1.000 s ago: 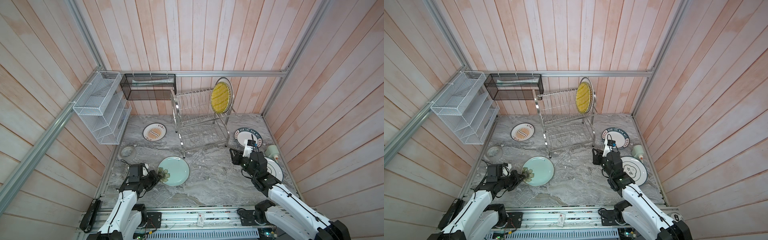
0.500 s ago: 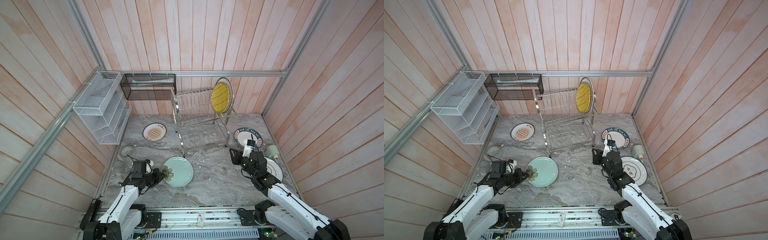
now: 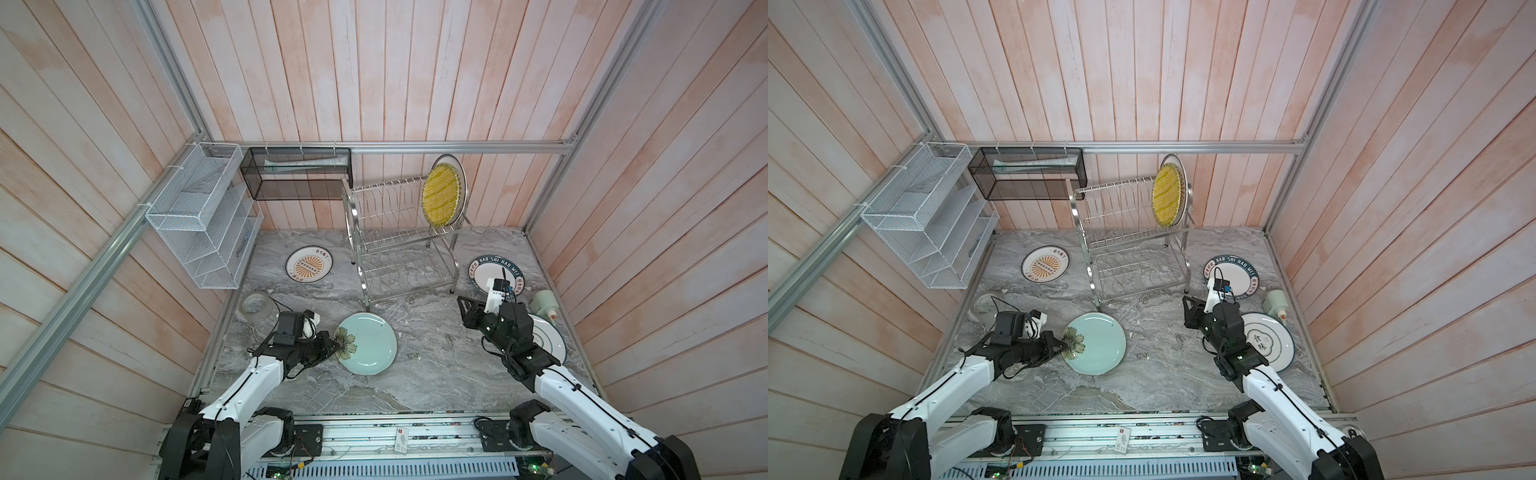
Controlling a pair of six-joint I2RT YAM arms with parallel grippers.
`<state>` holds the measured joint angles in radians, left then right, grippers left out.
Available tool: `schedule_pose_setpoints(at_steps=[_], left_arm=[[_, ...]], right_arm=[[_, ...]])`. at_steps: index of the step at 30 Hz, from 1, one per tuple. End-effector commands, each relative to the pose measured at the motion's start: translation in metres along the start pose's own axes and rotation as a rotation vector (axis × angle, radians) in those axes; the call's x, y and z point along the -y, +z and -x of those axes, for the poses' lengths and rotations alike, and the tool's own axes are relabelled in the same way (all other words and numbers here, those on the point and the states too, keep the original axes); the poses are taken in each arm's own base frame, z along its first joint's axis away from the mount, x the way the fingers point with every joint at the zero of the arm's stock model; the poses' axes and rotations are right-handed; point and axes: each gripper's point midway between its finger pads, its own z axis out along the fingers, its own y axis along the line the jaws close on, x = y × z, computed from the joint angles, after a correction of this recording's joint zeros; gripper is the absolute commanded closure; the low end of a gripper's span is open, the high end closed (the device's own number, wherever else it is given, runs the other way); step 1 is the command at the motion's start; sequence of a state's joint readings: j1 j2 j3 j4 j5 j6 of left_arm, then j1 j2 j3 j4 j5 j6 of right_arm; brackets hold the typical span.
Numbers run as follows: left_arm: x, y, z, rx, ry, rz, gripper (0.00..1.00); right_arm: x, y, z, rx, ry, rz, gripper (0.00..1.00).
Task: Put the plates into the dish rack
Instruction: 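Lift the tilted green plate with the left gripper while the right approaches it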
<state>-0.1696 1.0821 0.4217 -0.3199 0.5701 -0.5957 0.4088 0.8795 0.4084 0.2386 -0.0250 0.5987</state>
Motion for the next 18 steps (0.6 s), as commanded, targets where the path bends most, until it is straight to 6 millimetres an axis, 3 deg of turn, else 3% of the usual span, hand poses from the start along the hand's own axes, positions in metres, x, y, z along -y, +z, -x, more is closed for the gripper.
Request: schedule_pose_setpoints(at_steps=[1, 11, 18], left_arm=[[0.051, -0.007, 0.022, 0.053, 0.127, -0.155, 1.00], [0.076, 0.009, 0.016, 0.014, 0.169, -0.217, 1.00], [0.111, 0.013, 0.018, 0.014, 0.205, -0.343, 1.00]], right_arm=[[-0.001, -0.001, 0.003, 0.014, 0.005, 0.012, 0.72], [-0.004, 0.000, -0.002, -0.010, 0.005, 0.034, 0.72], [-0.012, 0.005, -0.016, -0.075, 0.019, 0.104, 0.70]])
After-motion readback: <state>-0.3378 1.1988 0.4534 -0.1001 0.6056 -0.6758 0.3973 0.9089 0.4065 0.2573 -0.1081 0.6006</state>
